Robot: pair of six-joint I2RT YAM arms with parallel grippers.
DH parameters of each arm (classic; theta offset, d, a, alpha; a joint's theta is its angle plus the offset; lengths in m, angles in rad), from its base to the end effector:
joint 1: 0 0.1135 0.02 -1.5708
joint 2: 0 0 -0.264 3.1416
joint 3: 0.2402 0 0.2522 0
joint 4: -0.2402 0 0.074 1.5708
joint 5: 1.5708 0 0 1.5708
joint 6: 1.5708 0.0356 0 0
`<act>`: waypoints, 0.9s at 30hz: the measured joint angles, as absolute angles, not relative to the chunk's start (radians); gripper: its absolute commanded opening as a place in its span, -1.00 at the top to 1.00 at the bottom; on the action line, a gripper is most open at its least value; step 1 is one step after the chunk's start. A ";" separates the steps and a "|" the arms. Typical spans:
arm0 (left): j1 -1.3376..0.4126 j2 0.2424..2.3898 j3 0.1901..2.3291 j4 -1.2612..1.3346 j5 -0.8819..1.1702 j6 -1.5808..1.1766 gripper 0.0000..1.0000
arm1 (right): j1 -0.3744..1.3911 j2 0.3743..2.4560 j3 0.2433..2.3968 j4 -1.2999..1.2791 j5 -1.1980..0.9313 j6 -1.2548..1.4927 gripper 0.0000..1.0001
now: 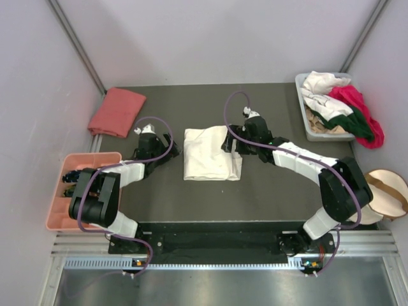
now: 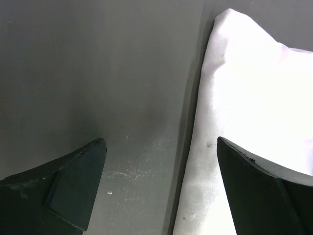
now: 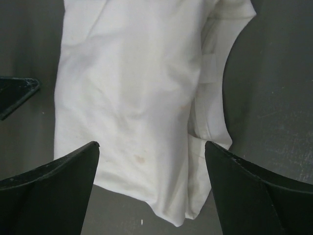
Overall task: Fold and stack the t-shirts
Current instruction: Smooth out wrinkles on the folded tshirt
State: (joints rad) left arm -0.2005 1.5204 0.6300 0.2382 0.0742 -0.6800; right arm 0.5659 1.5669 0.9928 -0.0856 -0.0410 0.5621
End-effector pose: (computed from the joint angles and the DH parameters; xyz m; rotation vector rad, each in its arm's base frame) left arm 0.2880 -0.0612 0.1580 -0.5008 2.2250 -0.5572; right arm 0.2894 0.1856 0.2277 -0.0276 2.3124 0.6457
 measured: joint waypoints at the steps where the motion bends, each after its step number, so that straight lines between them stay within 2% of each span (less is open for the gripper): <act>1: -0.200 1.520 0.630 0.239 0.074 -0.680 -0.98 | 0.564 1.582 0.991 -0.086 -0.043 0.566 -0.73; 8: -0.200 1.520 0.630 0.239 0.074 -0.679 -0.98 | 0.542 1.680 0.991 -0.065 -0.079 0.570 -0.51; 12: -0.200 1.518 0.628 0.240 0.074 -0.679 -0.98 | 0.540 1.709 0.991 -0.062 -0.093 0.570 -0.16; 20: -0.200 1.514 0.622 0.240 0.073 -0.678 -0.98 | 0.539 1.748 1.005 -0.027 -0.115 0.572 0.24; 23: -0.200 1.514 0.622 0.241 0.073 -0.678 -0.98 | 0.539 1.753 1.005 -0.021 -0.121 0.572 0.48; 24: -0.200 1.514 0.622 0.241 0.073 -0.678 -0.98 | 0.539 1.755 1.005 -0.019 -0.123 0.572 0.65; 26: -0.200 1.514 0.622 0.241 0.073 -0.678 -0.98 | 0.538 1.758 1.005 -0.014 -0.127 0.572 0.84; 27: -0.200 1.514 0.622 0.241 0.073 -0.678 -0.98 | 0.538 1.759 1.005 -0.012 -0.129 0.574 1.00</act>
